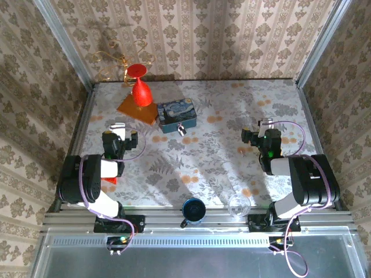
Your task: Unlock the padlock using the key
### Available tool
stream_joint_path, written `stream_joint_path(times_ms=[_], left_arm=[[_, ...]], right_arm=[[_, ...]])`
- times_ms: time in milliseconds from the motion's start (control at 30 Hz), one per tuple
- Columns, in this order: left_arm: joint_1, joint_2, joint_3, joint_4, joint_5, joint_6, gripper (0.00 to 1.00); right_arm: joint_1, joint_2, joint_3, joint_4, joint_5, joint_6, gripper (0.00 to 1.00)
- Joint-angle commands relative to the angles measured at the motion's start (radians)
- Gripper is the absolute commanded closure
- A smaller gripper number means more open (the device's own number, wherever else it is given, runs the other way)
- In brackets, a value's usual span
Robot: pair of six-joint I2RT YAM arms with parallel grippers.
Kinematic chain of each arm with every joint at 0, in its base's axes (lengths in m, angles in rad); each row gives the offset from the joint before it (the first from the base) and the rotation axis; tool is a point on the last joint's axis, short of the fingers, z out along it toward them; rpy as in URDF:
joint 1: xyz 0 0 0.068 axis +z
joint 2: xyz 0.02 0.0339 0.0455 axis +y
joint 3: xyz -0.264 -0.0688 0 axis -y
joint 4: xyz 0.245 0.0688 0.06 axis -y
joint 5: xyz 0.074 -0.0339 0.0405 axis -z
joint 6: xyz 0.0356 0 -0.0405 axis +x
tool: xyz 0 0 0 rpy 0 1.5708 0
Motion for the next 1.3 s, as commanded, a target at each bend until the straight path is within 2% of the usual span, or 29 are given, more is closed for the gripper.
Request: stream_joint_path(times_ms=[0,933,1267], left_arm=[[-0.004,-0.004,0.018,0.008,-0.003,0.001,0.0],[-0.006,-0.004,0.018,0.008,-0.002,0.003,0.0],[0.024,-0.009,0.024,-0.009,0.044,-0.023,0.0]], right_arm=[[-0.003,0.005,0.019,-0.005,-0.006,-0.017,0.0],[-0.003,0.006,0.021,-0.005,-0.006,-0.017,0.0],[-0.003,0.003,0.017,-0.001,-0.005,-0.017,0.0]])
